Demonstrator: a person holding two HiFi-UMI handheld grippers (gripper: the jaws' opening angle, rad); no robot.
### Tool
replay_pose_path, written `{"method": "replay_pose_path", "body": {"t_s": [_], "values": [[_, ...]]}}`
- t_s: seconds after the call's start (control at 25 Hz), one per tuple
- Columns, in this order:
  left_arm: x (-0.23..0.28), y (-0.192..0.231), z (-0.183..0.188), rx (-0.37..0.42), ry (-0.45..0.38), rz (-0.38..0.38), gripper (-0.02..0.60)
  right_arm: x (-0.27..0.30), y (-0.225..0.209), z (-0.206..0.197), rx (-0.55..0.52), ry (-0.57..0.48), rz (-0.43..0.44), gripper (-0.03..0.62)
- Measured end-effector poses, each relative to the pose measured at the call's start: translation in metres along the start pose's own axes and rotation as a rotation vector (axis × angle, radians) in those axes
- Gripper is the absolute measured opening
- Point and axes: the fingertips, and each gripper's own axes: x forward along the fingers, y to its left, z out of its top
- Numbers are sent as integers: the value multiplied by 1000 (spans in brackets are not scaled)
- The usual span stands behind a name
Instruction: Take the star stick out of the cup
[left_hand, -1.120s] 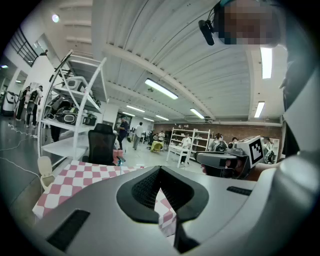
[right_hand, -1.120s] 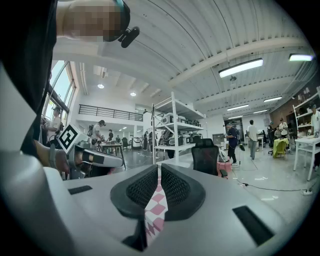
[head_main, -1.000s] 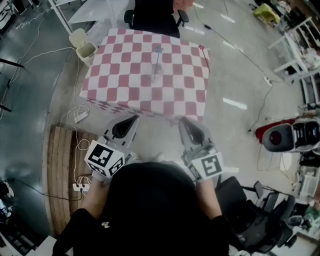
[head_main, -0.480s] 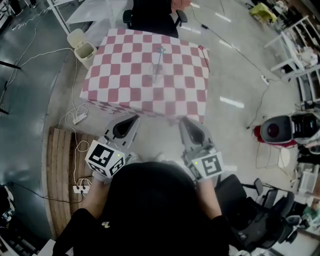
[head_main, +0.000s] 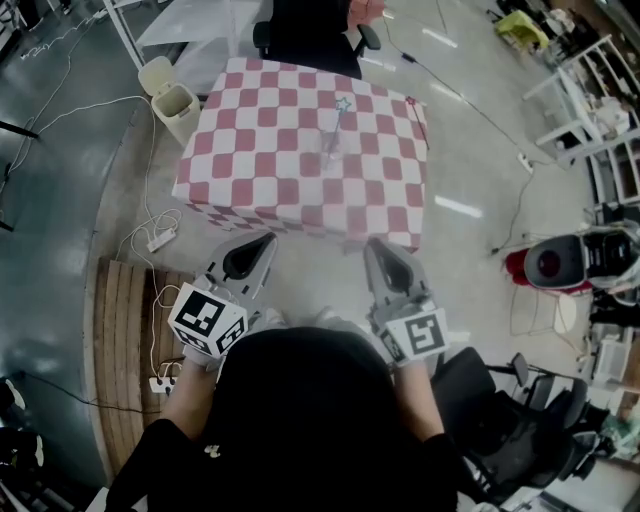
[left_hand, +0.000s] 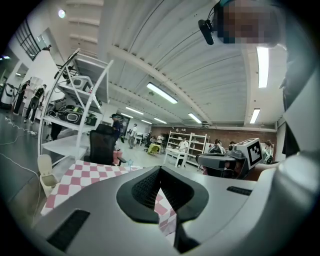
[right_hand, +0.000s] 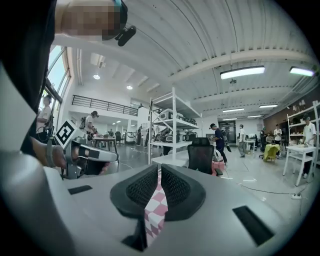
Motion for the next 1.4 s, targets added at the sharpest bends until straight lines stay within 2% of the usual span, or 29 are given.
{"method": "replay_pose_path", "body": {"t_s": [0.08, 0.36, 0.76, 1.2, 1.4], "values": [[-5, 6, -3, 9, 6, -13, 41, 2, 5, -3, -22, 16, -12, 34], [-12, 16, -9, -15, 4, -35, 41, 5, 10, -6, 23, 22, -62, 34], [3, 31, -11, -27, 12, -12, 41, 25, -2, -9, 23, 27, -30, 34], [72, 49, 2, -29, 31, 22, 41, 71, -67, -14, 23, 55, 36, 34], [112, 61, 9, -41, 44, 54, 41, 96, -110, -14, 62, 53, 67, 35]]}}
